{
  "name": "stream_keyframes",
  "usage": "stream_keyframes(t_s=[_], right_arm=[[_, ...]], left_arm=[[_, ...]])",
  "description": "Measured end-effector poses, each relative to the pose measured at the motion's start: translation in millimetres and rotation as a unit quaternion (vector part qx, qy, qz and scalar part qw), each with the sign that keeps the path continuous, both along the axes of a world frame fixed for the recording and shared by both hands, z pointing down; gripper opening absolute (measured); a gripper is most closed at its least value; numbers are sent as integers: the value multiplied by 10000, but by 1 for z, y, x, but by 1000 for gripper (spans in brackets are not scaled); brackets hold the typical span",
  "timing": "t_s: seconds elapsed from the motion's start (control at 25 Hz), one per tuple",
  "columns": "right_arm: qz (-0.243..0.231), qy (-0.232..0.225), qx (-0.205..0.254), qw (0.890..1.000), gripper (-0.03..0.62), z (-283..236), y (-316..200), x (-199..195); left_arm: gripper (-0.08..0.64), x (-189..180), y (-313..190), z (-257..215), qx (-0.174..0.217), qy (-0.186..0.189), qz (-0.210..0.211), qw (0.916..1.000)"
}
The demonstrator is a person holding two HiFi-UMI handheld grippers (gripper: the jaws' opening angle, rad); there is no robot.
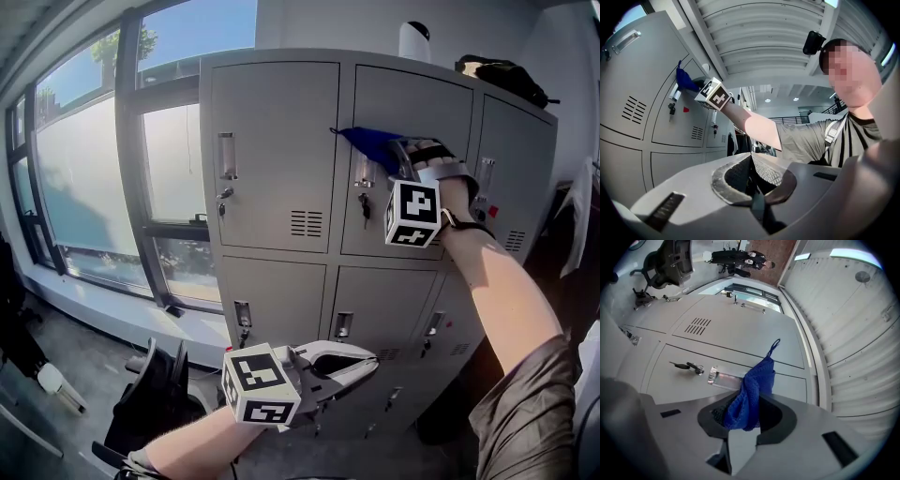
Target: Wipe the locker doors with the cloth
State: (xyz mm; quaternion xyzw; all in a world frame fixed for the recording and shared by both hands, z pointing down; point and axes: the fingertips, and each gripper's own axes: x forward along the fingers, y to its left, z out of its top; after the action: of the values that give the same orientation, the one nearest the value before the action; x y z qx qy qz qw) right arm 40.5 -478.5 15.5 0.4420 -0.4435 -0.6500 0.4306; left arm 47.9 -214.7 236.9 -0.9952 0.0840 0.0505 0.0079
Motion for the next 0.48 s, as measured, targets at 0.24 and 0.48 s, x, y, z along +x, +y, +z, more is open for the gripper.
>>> stream_keyframes(t_s=[0.24, 0.48], right_arm=[[-82, 249, -256, 9993, 86, 51, -1, 0], [-99, 262, -381, 9989, 86, 76, -1, 1]], left_arm=[[9, -2, -1, 8, -122, 10, -8, 9999], [9, -1, 1, 18, -244, -25, 15, 9997]])
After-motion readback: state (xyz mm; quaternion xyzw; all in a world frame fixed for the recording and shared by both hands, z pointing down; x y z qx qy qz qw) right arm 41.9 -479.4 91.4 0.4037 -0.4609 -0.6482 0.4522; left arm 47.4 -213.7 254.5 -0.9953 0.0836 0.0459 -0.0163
